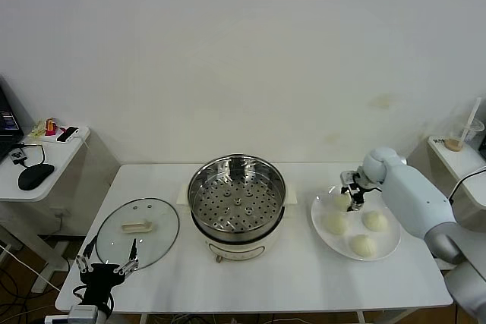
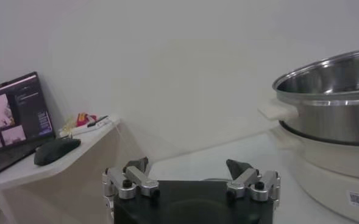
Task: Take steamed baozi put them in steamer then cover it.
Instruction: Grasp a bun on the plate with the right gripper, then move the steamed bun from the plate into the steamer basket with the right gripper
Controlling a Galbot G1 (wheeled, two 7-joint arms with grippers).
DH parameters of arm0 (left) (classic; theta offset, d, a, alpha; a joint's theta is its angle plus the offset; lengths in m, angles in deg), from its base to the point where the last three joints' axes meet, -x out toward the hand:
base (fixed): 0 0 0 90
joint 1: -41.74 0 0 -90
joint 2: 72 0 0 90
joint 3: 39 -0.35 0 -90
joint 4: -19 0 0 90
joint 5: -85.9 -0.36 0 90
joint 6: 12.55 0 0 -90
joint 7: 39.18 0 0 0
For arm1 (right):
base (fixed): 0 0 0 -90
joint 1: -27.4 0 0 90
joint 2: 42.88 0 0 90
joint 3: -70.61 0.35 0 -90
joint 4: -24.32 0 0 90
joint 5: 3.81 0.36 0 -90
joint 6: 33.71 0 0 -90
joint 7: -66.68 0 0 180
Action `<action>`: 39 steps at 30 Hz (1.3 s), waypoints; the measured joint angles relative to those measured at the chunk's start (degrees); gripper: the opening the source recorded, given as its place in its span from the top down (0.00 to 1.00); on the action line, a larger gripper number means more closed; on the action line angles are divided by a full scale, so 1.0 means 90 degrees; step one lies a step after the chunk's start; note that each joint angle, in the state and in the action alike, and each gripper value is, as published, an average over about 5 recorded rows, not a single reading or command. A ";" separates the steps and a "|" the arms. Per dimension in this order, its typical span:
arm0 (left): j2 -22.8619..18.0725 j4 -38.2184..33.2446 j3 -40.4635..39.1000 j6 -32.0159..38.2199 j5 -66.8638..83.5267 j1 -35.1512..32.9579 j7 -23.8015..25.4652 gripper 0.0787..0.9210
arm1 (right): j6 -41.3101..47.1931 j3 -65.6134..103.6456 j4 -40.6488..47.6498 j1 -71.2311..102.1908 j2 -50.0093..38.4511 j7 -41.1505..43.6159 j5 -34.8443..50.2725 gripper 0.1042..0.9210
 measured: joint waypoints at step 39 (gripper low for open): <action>0.0298 0.0107 0.0014 -0.0042 0.0309 0.0128 0.0125 0.12 | 0.0166 -0.3956 -0.2919 -0.3700 0.0229 -0.0464 0.3974 0.37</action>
